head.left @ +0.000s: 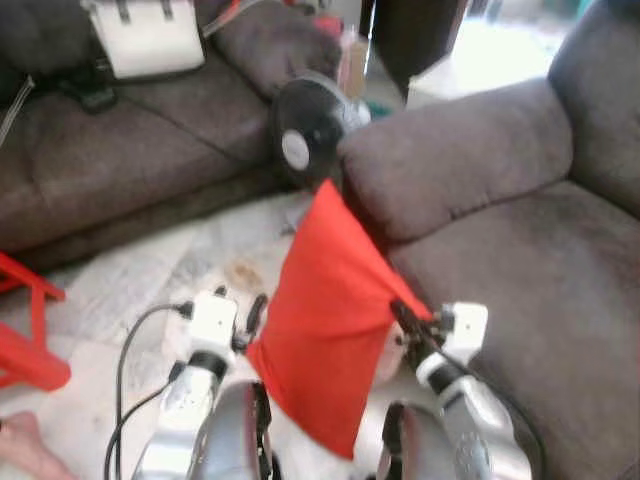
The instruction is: Move the pillow to the sofa from floor
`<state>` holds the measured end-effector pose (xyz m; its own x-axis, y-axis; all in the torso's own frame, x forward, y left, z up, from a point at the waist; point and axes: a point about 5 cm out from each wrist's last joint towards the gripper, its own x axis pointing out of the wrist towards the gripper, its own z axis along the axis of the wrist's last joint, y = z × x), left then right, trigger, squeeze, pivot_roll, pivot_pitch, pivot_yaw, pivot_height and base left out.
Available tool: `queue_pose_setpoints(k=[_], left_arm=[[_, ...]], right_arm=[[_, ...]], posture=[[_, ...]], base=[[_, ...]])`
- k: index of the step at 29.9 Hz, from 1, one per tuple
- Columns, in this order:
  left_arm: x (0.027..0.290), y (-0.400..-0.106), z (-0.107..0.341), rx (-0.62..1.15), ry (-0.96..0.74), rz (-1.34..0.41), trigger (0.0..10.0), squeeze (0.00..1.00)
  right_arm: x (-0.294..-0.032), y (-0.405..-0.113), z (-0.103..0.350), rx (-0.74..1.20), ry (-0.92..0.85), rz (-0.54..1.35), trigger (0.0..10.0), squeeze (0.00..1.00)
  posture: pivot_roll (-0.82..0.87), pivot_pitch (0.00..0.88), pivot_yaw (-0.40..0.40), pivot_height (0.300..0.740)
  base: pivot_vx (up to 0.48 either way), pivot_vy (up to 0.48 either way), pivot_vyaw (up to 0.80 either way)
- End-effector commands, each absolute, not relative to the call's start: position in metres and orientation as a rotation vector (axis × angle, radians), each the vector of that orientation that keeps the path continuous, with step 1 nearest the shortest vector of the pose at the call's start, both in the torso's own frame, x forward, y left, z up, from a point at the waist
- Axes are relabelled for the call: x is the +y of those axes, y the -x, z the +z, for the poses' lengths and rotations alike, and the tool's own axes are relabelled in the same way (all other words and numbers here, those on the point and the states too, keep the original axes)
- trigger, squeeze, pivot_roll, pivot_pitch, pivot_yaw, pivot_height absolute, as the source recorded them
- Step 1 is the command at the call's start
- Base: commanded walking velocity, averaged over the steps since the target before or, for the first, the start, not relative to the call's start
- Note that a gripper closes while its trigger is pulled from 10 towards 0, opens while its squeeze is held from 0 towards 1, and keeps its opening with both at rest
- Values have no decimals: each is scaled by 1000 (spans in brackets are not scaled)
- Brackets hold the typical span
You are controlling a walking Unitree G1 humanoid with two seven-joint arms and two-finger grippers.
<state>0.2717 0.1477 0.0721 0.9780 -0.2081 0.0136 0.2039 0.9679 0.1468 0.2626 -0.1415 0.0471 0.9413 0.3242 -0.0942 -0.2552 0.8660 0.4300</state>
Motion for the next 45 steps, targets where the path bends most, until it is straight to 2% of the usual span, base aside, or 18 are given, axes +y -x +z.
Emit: queue_pose_setpoints(k=[1, 13, 29, 45], left_arm=[[150, -270, 70, -17, -144, -203, 10000, 0], [150, -270, 70, -19, -143, -203, 10000, 0], [151, -277, 74, -27, -155, -220, 10000, 0], [147, -282, 76, -35, -164, -243, 10000, 0]], right_arm=[[-133, -261, 55, 120, -459, 310, 10000, 0], [-135, -264, 55, 122, -460, 292, 10000, 0], [-143, -267, 57, 104, -468, 235, 10000, 0], [-151, -271, 45, 129, -465, 212, 10000, 0]], posture=[[142, 97, -59, 571], [135, 106, -55, 571], [116, 105, -23, 571], [110, 73, -12, 571]], base=[[-274, 0, 0], [-276, 0, 0], [0, 0, 0], [0, 0, -783]])
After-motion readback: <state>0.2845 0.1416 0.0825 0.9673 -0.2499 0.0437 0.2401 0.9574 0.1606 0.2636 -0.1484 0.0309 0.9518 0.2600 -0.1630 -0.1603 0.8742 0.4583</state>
